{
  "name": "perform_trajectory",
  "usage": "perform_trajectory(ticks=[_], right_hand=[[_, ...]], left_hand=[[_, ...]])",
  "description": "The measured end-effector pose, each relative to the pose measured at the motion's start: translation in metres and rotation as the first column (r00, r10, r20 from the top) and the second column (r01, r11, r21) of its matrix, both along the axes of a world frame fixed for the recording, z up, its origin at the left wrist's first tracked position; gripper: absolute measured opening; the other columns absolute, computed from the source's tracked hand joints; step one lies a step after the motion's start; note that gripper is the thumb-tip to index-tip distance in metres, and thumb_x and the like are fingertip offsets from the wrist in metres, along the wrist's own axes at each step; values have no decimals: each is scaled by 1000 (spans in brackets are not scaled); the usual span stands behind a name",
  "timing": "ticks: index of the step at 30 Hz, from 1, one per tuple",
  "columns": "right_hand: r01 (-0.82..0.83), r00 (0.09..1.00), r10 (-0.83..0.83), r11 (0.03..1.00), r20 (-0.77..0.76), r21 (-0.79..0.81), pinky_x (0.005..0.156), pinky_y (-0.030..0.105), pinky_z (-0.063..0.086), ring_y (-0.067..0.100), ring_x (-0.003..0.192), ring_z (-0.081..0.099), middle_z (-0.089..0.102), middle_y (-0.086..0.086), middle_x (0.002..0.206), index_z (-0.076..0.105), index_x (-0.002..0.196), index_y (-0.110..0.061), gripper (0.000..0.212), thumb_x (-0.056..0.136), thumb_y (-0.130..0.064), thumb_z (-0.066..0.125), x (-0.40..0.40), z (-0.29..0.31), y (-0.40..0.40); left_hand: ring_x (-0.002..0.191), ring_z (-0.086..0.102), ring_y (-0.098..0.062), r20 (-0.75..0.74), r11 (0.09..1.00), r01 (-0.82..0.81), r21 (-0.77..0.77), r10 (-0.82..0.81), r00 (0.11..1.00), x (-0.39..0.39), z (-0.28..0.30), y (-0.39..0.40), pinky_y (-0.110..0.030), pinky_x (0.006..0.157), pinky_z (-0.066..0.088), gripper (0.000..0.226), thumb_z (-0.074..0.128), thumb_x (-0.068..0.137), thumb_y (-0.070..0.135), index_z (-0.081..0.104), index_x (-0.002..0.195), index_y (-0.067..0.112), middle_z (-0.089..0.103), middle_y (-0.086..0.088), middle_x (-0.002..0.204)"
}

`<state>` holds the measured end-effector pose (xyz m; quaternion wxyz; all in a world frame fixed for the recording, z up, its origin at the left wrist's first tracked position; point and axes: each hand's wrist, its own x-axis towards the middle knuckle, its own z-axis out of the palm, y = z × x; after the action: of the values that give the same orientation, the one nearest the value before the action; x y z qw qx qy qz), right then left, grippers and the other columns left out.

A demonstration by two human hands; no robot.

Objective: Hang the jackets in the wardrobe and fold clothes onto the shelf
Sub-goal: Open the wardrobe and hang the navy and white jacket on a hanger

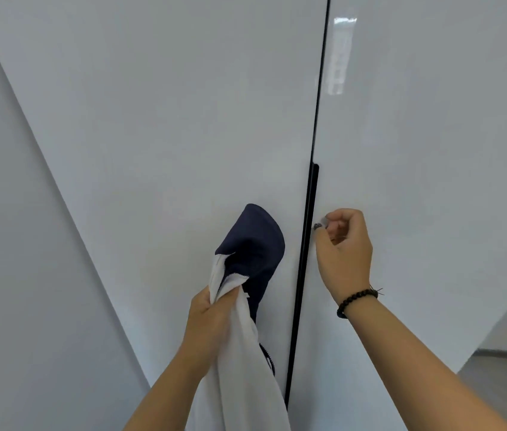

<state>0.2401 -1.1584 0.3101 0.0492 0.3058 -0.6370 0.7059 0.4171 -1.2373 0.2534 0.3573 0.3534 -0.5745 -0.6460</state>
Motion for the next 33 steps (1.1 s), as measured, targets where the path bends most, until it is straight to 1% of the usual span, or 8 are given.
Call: perform_trajectory(ticks=[3, 7, 12, 16, 20, 25, 29, 33], right_hand=[[59, 998, -58, 994, -6, 88, 65, 4, 41, 6, 76, 51, 54, -1, 91, 53, 96, -20, 20, 85, -5, 57, 6, -5, -8], [93, 995, -87, 971, -37, 218, 64, 5, 38, 1, 81, 53, 53, -10, 96, 51, 96, -25, 19, 85, -14, 62, 21, -10, -15], [113, 991, -127, 962, 42, 247, 60, 3, 38, 1, 76, 53, 58, -3, 96, 54, 98, -20, 14, 89, -10, 56, 29, -5, -7], [163, 984, -174, 958, 24, 237, 60, 3, 40, 2, 72, 52, 56, -5, 90, 54, 96, -20, 13, 89, -9, 55, 43, -8, 9], [222, 973, -231, 954, 20, 203, 60, 0, 39, 0, 68, 52, 55, -8, 86, 54, 95, -19, 13, 88, -10, 58, 65, -15, 36], [241, 970, -240, 949, -31, 201, 62, 1, 40, -4, 65, 52, 55, -7, 83, 52, 92, -22, 16, 88, -10, 61, 84, -18, 78], [210, 978, -205, 955, -47, 211, 62, 2, 41, 1, 66, 51, 55, -6, 81, 52, 89, -24, 17, 88, -10, 62, 92, -18, 115], [132, 991, -127, 965, -36, 228, 63, 4, 43, 0, 65, 51, 56, -6, 82, 52, 88, -26, 19, 89, -10, 63, 97, -18, 156]], left_hand=[[63, 70, -12, -11, 997, 68, -27, -68, 998, 10, 7, -6, -17, 52, 52, 20, 64, 89, 39, 74, 75, 30, 74, 0, 74], [72, 72, -21, -23, 995, 104, -5, -104, 994, 28, 12, -15, -29, 63, 58, 18, 66, 87, 40, 75, 80, 26, 75, -6, 83], [76, 71, -25, -28, 990, 130, 53, -129, 991, 52, 8, -18, -39, 70, 57, 17, 69, 81, 47, 74, 79, 32, 74, -11, 85], [82, 73, -23, -16, 986, 149, 71, -149, 989, 67, -9, -15, -40, 79, 57, 15, 70, 80, 49, 74, 80, 35, 76, -4, 86], [73, 70, -13, 32, 978, 186, 92, -190, 981, 70, -23, 4, -33, 71, 55, 26, 71, 79, 51, 69, 82, 25, 74, 4, 79], [83, 72, -19, 19, 968, 243, 66, -245, 969, 62, -19, 40, -38, 79, 57, 17, 68, 87, 39, 69, 96, 25, 75, 1, 88], [75, 72, -17, -24, 968, 241, 66, -240, 971, 52, -11, 79, -27, 61, 54, 12, 68, 88, 36, 68, 94, 26, 75, 1, 82], [71, 72, -16, -67, 975, 211, 63, -207, 976, 43, -4, 129, -27, 59, 53, 8, 67, 89, 35, 68, 92, 28, 74, 6, 74]])
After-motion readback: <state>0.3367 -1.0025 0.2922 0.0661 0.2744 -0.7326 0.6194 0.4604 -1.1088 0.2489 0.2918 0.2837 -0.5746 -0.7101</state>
